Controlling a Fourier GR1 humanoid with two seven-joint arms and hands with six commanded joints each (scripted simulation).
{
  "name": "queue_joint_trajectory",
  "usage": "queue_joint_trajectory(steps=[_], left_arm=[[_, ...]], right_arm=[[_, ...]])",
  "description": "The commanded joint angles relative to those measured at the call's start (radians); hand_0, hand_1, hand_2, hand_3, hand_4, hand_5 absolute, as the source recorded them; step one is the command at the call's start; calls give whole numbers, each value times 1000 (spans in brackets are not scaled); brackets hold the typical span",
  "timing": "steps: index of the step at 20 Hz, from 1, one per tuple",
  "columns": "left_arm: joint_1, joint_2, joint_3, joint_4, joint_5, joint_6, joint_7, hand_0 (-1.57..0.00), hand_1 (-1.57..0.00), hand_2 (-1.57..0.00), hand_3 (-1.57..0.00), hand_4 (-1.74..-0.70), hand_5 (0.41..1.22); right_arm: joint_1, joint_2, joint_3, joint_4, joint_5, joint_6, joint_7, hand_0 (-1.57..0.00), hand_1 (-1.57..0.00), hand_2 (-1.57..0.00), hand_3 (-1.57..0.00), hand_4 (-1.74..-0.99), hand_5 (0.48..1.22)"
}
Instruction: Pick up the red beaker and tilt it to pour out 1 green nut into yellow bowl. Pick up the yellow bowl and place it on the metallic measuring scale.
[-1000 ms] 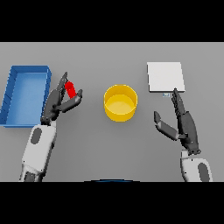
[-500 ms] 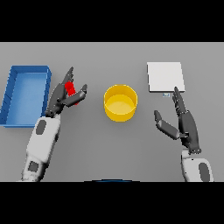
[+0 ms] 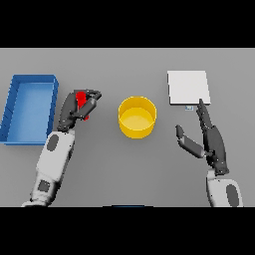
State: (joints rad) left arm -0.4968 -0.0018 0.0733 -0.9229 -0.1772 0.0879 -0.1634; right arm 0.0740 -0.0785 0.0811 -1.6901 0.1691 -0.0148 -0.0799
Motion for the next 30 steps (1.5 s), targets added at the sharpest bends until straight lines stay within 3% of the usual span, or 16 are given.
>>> queue_joint_trajectory(steps=[1,4,9,13,17,21,26,30], left_arm=[[2,-2,-1,-11,-8,10,8,-1338,-1343,-1347,-1344,-1506,1132],[-8,-8,-1,-23,19,17,-7,-1452,-1454,-1456,-1455,-1621,1117],[-1,14,-31,-107,28,43,-17,-1532,-1533,-1533,-1533,-1702,1098],[-23,72,-117,-209,-42,43,96,-1555,-1555,-1556,-1555,-1725,1107],[-50,150,-266,-259,-170,-21,185,-1563,-1563,-1563,-1563,-1733,1119],[-90,174,-303,-235,-189,-42,218,-1563,-1563,-1563,-1563,-1733,1113],[-215,253,-480,-167,-397,-74,237,-1568,-1568,-1568,-1568,-1738,1137],[-327,271,-609,-75,-541,-101,238,-1570,-1570,-1570,-1570,-1740,1177]], right_arm=[[-4,2,5,-1,-4,7,2,1,1,1,1,-1296,681],[-9,7,14,21,6,11,-27,1,1,1,1,-1288,679],[-6,5,19,7,23,0,-32,1,1,1,1,-1258,669],[9,-1,24,7,43,-6,-52,1,1,1,1,-1249,679],[8,3,37,-14,69,-20,-26,1,1,1,1,-1243,694],[15,-5,32,-28,66,-16,-3,1,1,1,1,-1243,710],[16,-2,38,-27,60,-5,-12,1,1,1,1,-1266,720],[12,14,45,-26,64,-11,1,1,1,1,1,-1268,722]])
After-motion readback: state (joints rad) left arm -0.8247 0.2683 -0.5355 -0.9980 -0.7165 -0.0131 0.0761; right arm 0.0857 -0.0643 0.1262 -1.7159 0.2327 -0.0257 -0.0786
